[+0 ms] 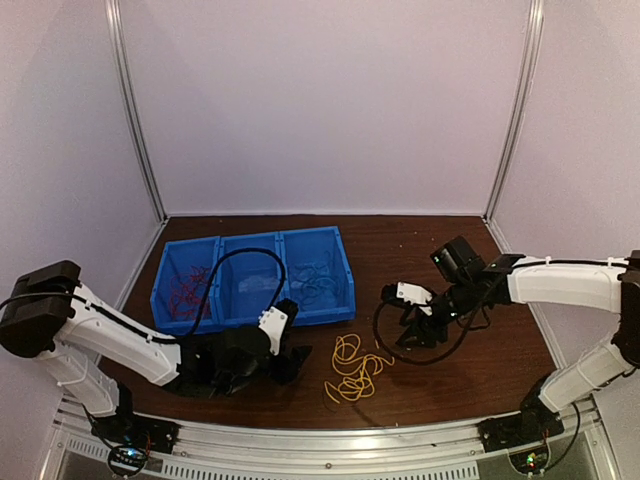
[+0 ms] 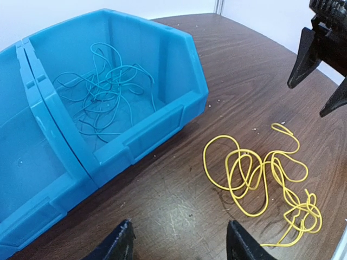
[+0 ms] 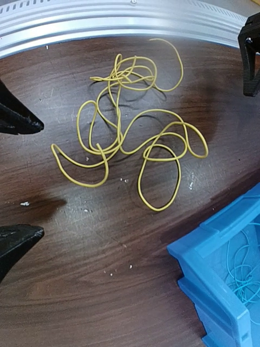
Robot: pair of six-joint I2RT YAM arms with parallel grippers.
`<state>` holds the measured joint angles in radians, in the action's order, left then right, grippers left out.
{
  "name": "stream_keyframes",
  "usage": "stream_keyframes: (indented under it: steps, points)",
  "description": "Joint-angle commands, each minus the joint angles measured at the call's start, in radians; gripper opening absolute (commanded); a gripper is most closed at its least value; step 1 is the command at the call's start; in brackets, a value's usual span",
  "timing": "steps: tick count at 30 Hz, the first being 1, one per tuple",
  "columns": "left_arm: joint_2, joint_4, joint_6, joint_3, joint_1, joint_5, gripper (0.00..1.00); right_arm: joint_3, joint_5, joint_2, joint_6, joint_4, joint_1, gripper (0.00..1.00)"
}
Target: Untangle the cables
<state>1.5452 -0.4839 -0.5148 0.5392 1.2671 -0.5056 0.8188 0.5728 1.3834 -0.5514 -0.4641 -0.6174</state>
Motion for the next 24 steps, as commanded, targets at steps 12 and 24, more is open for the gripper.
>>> stream_keyframes:
  steps: [12, 24]
  points:
    - [-0.058, -0.036, -0.023, -0.036, 0.003, -0.012, 0.59, 0.136, 0.145, 0.294, 0.004, 0.028, 0.003, 0.57]
    - [-0.064, -0.031, -0.017, -0.037, 0.003, -0.020, 0.59, 0.226, 0.230, 0.419, 0.017, -0.028, 0.002, 0.33]
